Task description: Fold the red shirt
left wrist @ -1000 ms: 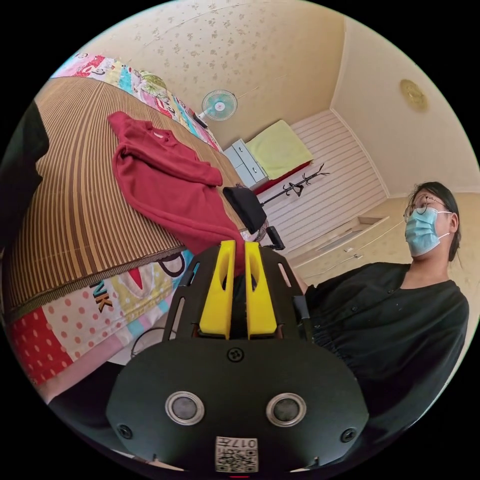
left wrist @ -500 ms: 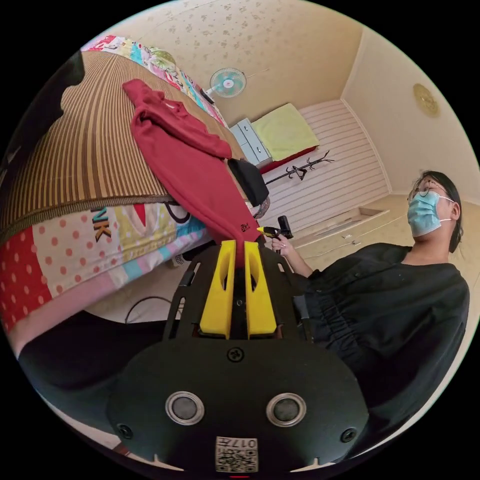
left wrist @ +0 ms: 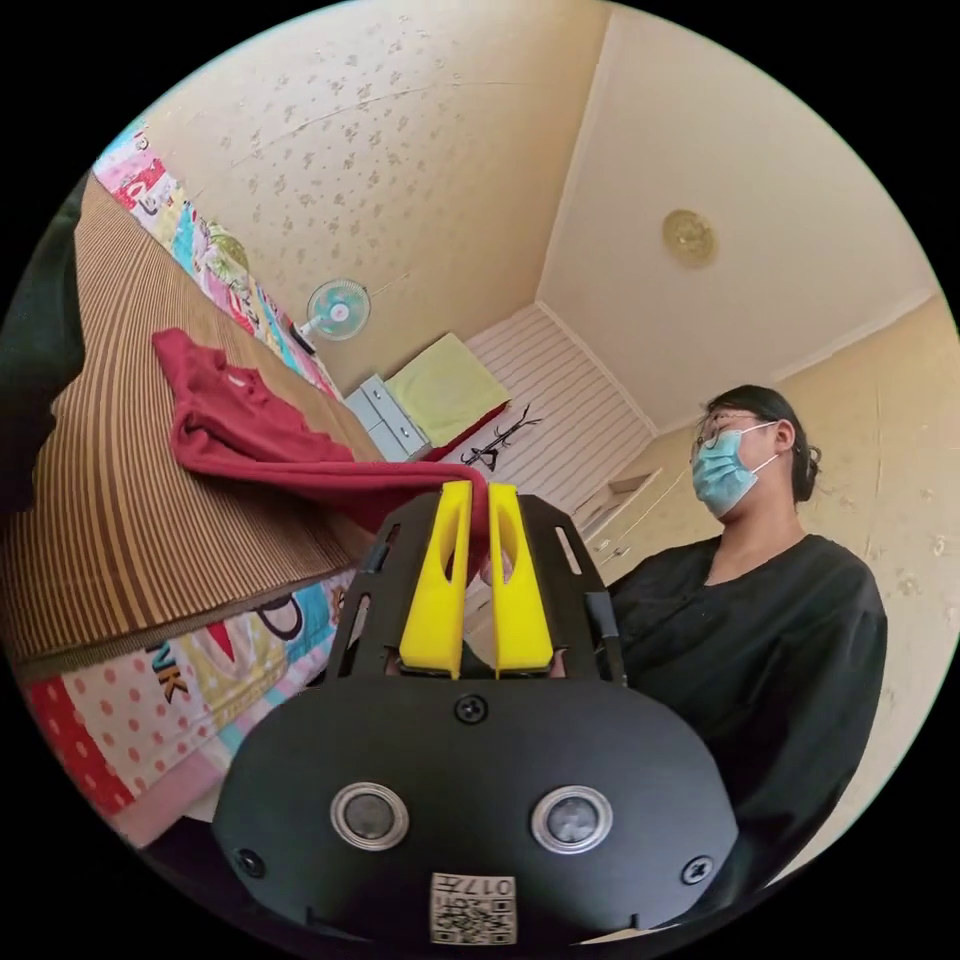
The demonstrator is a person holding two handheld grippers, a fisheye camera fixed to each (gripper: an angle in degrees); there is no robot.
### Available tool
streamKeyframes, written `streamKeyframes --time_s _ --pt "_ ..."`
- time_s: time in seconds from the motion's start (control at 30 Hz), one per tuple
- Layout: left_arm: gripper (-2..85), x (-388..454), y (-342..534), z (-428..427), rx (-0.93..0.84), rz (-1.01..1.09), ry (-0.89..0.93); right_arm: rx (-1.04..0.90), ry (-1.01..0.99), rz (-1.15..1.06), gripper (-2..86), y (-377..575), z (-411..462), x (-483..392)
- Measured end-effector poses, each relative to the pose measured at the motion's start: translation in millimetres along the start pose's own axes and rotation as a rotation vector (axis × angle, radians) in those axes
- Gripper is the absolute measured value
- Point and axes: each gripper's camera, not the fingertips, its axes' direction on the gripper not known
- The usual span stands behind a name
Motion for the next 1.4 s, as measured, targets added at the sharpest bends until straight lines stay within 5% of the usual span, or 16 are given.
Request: streamKeyframes --time_s 0.4,0.57,0.7,0.97,1.03,1.17,1.3,1.4 --pt "3.8 42 18 -46 0.111 0.095 0.202 0.12 -0.127 -0.248 2.3 16 -18 -107" --pt "3.8 -53 24 -41 0.194 -0.195 0.086 0.118 0.111 -0.061 2.3 -13 -9 -68" --pt "3.7 -94 0 -19 0.187 -0.206 -0.017 0.13 0.183 -0.033 2.2 -46 -7 -36" --pt "4.2 -177 -121 38 0.174 -0.266 -0.337 0.098 0.095 -0.068 2.1 -153 0 34" --pt "5.9 -209 -125 49 0.167 -0.315 -0.395 0.121 0.125 -0.026 2.0 -164 -8 57" --pt "10.0 -245 -103 61 0.18 -0.331 -0.485 0.334 -0.124 -0.02 2.7 -151 -56 85" --pt "10.1 -251 -78 77 0.115 -0.279 -0.543 0.218 0.034 -0.022 5.7 -142 -59 65" --pt "10.1 -262 -59 100 0.016 -0.275 -0.582 0.129 -0.087 -0.032 7.9 -131 -49 60"
